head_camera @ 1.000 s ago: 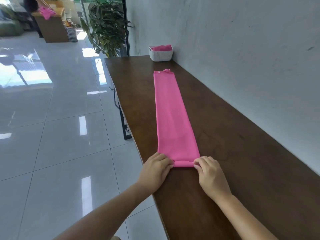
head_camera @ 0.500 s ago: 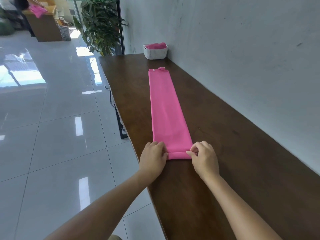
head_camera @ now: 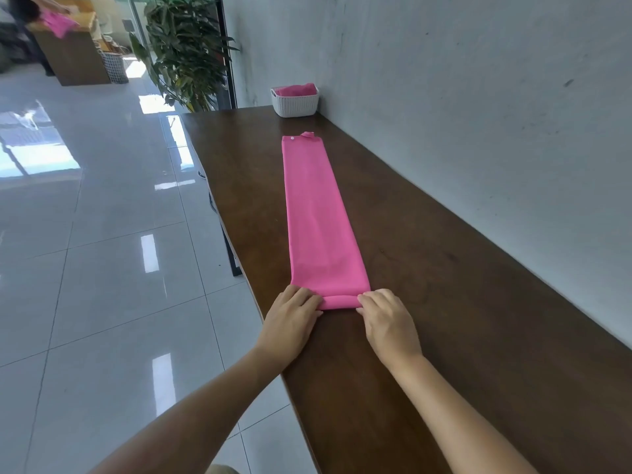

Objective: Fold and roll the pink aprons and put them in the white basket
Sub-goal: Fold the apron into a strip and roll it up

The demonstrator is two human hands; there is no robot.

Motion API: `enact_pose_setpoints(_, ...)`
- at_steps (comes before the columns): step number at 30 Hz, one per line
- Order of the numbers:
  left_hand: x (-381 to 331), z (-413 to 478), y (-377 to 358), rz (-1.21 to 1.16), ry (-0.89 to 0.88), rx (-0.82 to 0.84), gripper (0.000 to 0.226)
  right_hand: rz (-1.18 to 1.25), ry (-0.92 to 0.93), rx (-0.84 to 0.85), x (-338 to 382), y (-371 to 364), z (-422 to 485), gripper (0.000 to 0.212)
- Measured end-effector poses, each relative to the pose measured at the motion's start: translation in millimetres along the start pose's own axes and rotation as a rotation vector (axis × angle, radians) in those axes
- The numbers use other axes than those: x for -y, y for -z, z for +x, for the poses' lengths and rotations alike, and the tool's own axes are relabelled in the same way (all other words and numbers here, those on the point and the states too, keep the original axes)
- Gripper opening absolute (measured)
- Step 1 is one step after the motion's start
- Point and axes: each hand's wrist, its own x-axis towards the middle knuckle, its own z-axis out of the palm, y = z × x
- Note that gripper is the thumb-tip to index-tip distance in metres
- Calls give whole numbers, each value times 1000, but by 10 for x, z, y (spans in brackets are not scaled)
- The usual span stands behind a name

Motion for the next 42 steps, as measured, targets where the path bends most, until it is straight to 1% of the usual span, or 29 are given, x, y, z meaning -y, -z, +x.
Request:
enact_pose_setpoints(5, 53, 143, 55, -68, 124, 108, 20, 102, -171, 69, 74, 6, 139, 10)
enact_pose_setpoints(7, 70, 168, 96, -86, 184, 152, 18, 126, -208, 117, 108, 27, 146, 7)
enact_pose_setpoints(10, 135, 176, 189, -121, 238, 246, 13, 178, -257, 176, 167, 76, 110, 10)
enact_pose_setpoints(13, 181, 155, 295, -215, 315, 336, 15, 236, -314, 244, 251, 118, 23, 10)
enact_pose_setpoints(15, 192, 124, 346, -287, 409, 385, 16, 338, -426, 256, 310, 128, -16, 9)
enact_pose_setpoints(16, 202, 100, 354, -321, 460, 391, 15, 414, -513, 232, 329, 139, -13, 13)
enact_pose_setpoints(18, 208, 78, 368, -409, 562, 337, 15, 532, -692, 197, 364, 170, 51, 23)
enact_pose_setpoints(20, 194, 97, 363, -458, 633, 240, 20, 557, -806, 232, 405, 194, 145, 26)
enact_pose_setpoints(22, 131, 111, 342, -390, 628, 195, 21, 560, -884, 245, 432, 182, 215, 22)
enact_pose_setpoints(24, 50, 80, 325, -251, 541, 146, 18, 540, -925, 224, 468, 175, 258, 19)
enact_pose_setpoints(26, 31, 4, 301, -123, 386, 40, 14, 494, -920, 198, 496, 180, 290, 17)
enact_pose_setpoints(28, 69, -93, 247, -43, 220, -43, 13, 458, -903, 173, 520, 193, 314, 16)
enact_pose_setpoints(30, 137, -174, 207, -36, 128, -55, 20, 423, -885, 137, 548, 199, 320, 16)
enact_pose_setpoints(34, 280, -250, 177, -56, 26, -21, 34, 362, -824, 26, 596, 177, 248, 15)
enact_pose_setpoints(36, 332, -210, 194, -65, 8, -8, 37, 333, -738, 4, 600, 170, 169, 11)
enact_pose_setpoints(38, 356, -149, 218, -81, 31, 24, 40, 288, -616, 28, 574, 155, 63, 18)
enact_pose_setpoints(40, 347, -90, 231, -124, 106, 56, 40, 229, -488, 86, 521, 126, -32, 28)
enact_pose_setpoints(42, 322, -35, 236, -165, 213, 84, 29, 204, -428, 129, 457, 115, -58, 33)
